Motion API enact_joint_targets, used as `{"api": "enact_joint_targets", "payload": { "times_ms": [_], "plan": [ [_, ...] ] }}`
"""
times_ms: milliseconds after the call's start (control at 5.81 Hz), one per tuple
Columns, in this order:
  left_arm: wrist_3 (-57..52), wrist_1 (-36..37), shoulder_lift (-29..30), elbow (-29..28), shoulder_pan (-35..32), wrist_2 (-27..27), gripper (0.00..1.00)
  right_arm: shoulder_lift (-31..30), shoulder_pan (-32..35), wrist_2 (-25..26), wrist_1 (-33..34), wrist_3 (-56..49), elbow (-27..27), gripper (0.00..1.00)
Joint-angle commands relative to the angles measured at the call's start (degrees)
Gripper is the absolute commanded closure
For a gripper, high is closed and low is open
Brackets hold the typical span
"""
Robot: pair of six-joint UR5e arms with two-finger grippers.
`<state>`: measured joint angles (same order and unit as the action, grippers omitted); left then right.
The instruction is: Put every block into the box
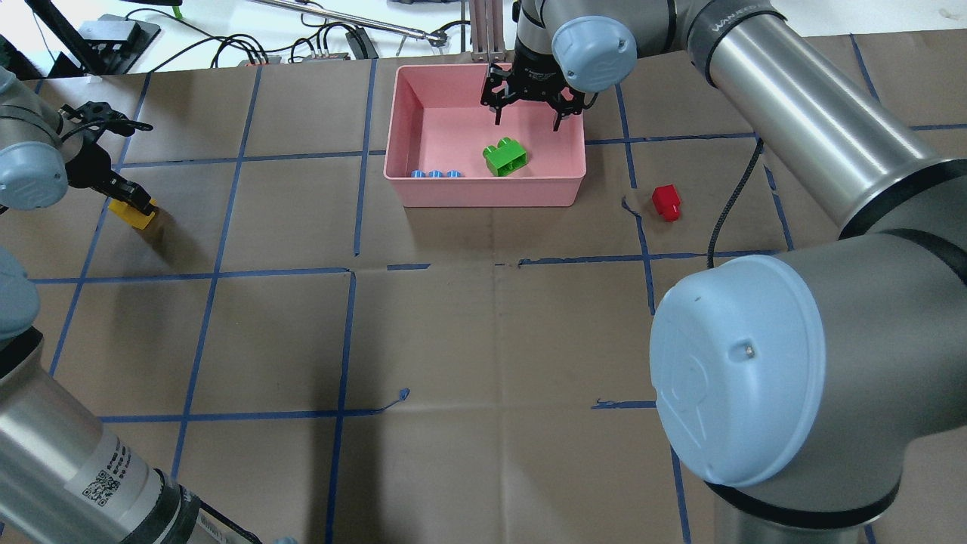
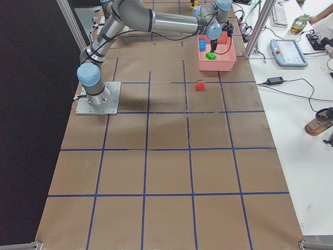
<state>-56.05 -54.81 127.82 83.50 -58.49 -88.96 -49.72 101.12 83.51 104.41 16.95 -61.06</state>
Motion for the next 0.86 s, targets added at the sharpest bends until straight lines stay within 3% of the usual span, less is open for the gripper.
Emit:
{"api": "enact_joint_targets", "payload": {
  "times_ms": [0, 172, 344, 688],
  "plan": [
    [0.2, 0.0, -1.3, -0.2, -0.1, -0.1, 1.00, -4.7, -2.7, 0.7, -5.8, -2.2, -0.7, 0.00],
    [1.4, 0.0, -2.6, -0.7, -0.7, 0.2, 1.00, -6.1, -5.9, 2.3, -8.1, -9.1, -1.3, 0.00],
    [9.2, -1.5, -4.9, -0.6, -5.6, -0.3, 1.00, -7.5, -8.4, 2.5, -10.8, -13.7, -2.4, 0.01],
    [36.1, -6.4, -9.9, -1.0, -17.7, -0.2, 1.00, -10.4, -15.7, 2.9, -8.8, -26.0, -11.8, 0.01]
  ]
}}
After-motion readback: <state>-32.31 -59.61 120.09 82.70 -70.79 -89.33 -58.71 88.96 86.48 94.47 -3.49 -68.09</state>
